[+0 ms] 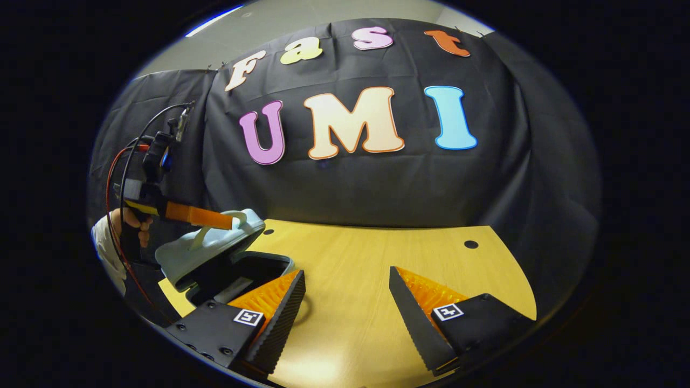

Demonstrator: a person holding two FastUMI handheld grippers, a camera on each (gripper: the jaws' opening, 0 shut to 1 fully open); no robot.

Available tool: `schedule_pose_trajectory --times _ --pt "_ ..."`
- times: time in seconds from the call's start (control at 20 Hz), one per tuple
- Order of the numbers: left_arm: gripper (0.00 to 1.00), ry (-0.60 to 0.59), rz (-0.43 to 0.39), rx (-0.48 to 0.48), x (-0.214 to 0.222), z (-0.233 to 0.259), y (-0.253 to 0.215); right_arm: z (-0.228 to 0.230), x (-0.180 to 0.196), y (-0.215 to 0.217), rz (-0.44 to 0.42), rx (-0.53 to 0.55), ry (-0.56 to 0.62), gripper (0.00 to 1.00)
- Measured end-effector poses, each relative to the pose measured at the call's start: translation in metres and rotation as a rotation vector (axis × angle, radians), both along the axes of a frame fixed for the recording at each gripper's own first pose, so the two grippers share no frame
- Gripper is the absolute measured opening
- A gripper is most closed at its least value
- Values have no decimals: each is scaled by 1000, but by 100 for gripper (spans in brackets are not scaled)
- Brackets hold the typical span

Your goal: First open the suitcase, pack the skin care products into it, and then close the suitcase.

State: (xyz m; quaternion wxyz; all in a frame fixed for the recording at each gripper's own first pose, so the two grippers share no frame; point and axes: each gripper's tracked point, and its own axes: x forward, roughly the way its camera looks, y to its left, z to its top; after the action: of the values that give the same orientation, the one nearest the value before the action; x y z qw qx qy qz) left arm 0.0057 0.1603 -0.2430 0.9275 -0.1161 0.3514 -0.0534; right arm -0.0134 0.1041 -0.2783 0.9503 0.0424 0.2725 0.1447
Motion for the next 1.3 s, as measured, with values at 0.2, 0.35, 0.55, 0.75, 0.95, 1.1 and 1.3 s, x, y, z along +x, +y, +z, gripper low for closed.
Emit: schedule_pose_trajectory --times 0.2,0.35,0.55,0.75,0.95,1.1,1.3 --pt "0 37 -7 35 1 -27 -23 -3 -1 -20 -20 -3 13 98" --pt "0 75 -15 58 -2 -53 -39 -3 0 -35 -41 -1 8 98" --pt "0 111 -9 86 -5 -86 -55 0 5 -51 -60 -5 -1 98" --pt "0 133 -3 110 -10 -117 -67 2 8 -62 -72 3 -5 98" --pt "31 74 84 83 -13 -121 -79 13 16 -69 -67 29 -36 98" --pt "81 -51 146 150 -11 -82 -81 31 23 -72 -55 43 -87 98" --pt "99 -243 223 263 -14 -2 -80 77 33 -70 -75 65 -198 98"
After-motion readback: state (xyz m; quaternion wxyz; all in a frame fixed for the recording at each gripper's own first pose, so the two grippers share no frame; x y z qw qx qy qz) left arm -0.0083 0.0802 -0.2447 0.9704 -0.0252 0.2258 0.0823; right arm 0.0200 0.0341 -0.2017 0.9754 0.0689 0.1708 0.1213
